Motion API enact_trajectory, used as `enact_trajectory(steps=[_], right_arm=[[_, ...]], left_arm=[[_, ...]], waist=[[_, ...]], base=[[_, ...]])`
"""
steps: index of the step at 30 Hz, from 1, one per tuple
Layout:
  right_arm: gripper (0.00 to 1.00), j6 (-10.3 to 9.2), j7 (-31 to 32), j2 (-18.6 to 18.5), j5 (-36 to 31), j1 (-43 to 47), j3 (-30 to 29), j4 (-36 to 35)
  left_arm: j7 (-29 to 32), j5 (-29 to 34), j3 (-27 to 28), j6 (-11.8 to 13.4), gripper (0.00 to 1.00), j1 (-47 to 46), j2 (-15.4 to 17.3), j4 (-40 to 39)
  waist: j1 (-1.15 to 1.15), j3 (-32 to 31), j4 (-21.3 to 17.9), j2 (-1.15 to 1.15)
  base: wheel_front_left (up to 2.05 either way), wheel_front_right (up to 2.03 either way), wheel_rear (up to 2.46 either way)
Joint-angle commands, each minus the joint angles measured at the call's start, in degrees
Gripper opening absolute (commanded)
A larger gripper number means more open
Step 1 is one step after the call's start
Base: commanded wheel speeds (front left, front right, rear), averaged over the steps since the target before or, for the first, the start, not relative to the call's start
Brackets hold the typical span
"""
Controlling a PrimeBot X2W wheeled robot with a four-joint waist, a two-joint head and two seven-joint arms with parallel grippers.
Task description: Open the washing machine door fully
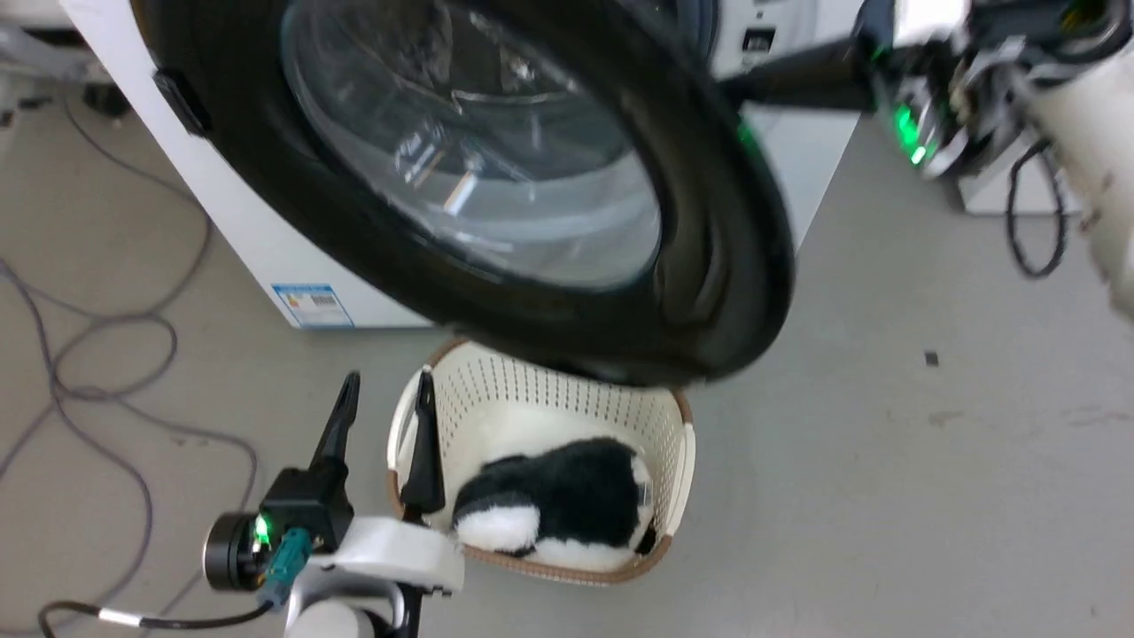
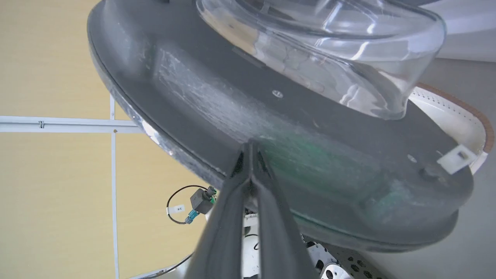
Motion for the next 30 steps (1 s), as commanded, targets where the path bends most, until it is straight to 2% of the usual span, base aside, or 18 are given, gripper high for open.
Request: enact_trajectory(steps=[1, 9, 17, 25, 30], right_arm=[[0.00, 0.37, 0.61, 0.06, 0.41, 3.00, 0.00, -2.09], [0.00, 0.37, 0.04, -2.57, 1.71, 12.71, 1.07, -16.05], [0.00, 0.37, -6.35, -7.41, 4.58, 20.19, 5.97, -34.42], [0.00, 0.37, -16.71, -13.29, 10.05, 21.64, 13.01, -51.01], [0.00, 0.37, -29.85, -16.77, 12.80, 23.76, 12.45, -59.30]], left_arm=[[-0.32, 0.26, 0.23, -0.41, 1.00, 1.28, 0.08, 0.44], [-0.32, 0.53, 0.68, -1.43, 1.00, 4.90, 0.08, 2.41], [-0.32, 0.15, 0.13, -1.57, 1.00, 6.87, 0.08, 3.31], [-0.32, -0.14, -0.40, -1.61, 1.00, 7.45, 0.08, 3.61], [-0.32, -0.49, -0.71, -1.39, 1.00, 7.30, 0.08, 3.31]], waist=[[0.00, -2.24, 0.13, 0.00], [0.00, -7.09, 1.36, 0.00], [0.00, -9.76, 2.63, 0.00], [0.00, -10.07, 3.45, 0.00], [0.00, -9.83, 3.40, 0.00]], base=[[0.00, 0.00, 0.00], [0.00, 0.00, 0.00], [0.00, 0.00, 0.00], [0.00, 0.00, 0.00], [0.00, 0.00, 0.00]])
